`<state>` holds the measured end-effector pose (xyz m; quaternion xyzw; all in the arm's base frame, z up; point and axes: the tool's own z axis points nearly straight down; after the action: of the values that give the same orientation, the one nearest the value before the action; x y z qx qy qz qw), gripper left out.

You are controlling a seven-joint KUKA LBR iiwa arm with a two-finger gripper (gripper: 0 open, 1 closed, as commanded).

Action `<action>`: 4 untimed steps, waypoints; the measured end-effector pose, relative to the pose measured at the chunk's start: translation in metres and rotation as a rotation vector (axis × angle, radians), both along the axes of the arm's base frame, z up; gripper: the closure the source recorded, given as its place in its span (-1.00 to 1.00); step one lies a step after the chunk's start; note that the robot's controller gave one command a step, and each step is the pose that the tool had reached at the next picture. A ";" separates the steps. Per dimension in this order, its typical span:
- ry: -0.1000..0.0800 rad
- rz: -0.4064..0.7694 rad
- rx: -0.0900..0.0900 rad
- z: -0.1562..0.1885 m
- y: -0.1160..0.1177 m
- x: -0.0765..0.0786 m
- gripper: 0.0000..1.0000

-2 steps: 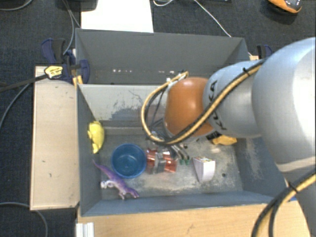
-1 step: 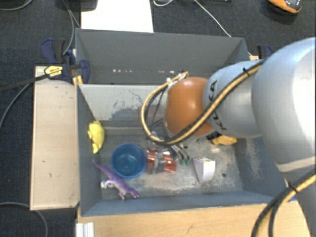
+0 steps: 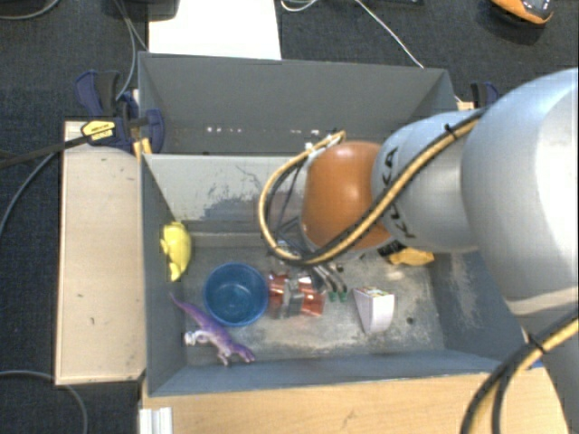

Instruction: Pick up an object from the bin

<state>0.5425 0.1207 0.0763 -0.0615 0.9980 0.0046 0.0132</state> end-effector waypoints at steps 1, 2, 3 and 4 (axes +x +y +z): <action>0.000 -0.001 0.000 0.000 0.000 0.000 1.00; 0.000 -0.002 0.000 0.000 0.000 0.000 1.00; 0.000 -0.002 0.000 0.000 0.000 0.000 1.00; 0.000 -0.003 0.000 0.000 0.000 0.000 1.00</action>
Offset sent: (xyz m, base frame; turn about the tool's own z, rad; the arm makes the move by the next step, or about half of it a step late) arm 0.0000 0.0000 0.0000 0.0000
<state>0.5425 0.1207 0.0763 -0.0600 0.9981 0.0046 0.0131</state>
